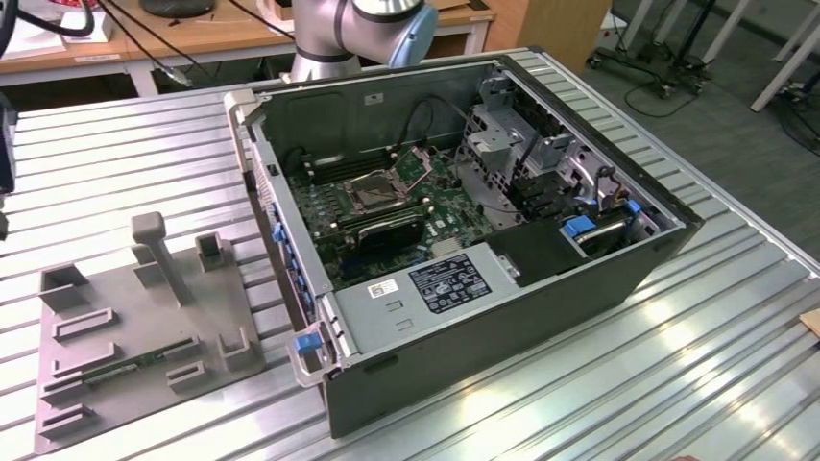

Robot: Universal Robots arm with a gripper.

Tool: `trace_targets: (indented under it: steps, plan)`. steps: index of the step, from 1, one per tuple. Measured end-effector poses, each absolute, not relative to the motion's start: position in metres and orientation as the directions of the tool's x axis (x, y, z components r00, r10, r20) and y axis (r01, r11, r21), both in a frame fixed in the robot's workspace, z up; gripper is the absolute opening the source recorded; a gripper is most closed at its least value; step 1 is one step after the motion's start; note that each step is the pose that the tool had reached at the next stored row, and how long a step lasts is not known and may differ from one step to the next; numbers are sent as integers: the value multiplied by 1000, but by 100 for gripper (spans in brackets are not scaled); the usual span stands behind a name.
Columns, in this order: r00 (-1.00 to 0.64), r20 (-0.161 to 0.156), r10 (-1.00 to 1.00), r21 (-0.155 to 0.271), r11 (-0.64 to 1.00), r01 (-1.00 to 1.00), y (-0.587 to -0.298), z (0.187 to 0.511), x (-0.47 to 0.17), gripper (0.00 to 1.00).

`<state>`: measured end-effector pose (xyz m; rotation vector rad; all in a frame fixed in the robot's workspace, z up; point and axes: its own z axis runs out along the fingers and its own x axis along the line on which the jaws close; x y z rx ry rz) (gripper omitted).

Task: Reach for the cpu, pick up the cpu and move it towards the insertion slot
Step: 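Pick up the cpu and move it towards the insertion slot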

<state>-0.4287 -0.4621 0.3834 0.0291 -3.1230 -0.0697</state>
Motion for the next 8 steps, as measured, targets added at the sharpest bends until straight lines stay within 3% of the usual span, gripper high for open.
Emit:
trace_targets:
  steps: [8]
  plan:
    - [-1000, 17, -19, 45, 999, -18, -462, 393, -429, 54]
